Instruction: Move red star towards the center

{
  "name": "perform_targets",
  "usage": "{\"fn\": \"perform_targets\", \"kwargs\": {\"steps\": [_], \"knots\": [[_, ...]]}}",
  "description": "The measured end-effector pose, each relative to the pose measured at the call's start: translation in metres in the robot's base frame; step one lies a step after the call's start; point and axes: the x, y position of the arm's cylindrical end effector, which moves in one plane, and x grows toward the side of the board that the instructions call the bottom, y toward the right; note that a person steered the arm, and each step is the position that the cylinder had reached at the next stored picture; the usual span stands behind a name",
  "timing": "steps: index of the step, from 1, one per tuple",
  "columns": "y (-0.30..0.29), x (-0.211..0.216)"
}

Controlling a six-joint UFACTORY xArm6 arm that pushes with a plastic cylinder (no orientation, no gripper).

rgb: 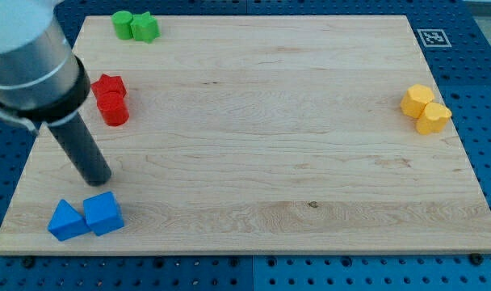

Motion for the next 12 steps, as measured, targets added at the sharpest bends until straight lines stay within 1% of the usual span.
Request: {"fn": "perform_targets", "kwargs": {"steps": [1, 3, 4, 6, 7, 8, 9, 10, 11, 12], "knots": [[-0.014, -0.022], [-0.015, -0.029], [-0.025, -0.053], [-0.027, -0.084], [-0.019, -0.103], [0.006, -0.103], [-0.025, -0.106], [-0.042, -0.134], [-0.003, -0.144], [0.003, -0.144]]}}
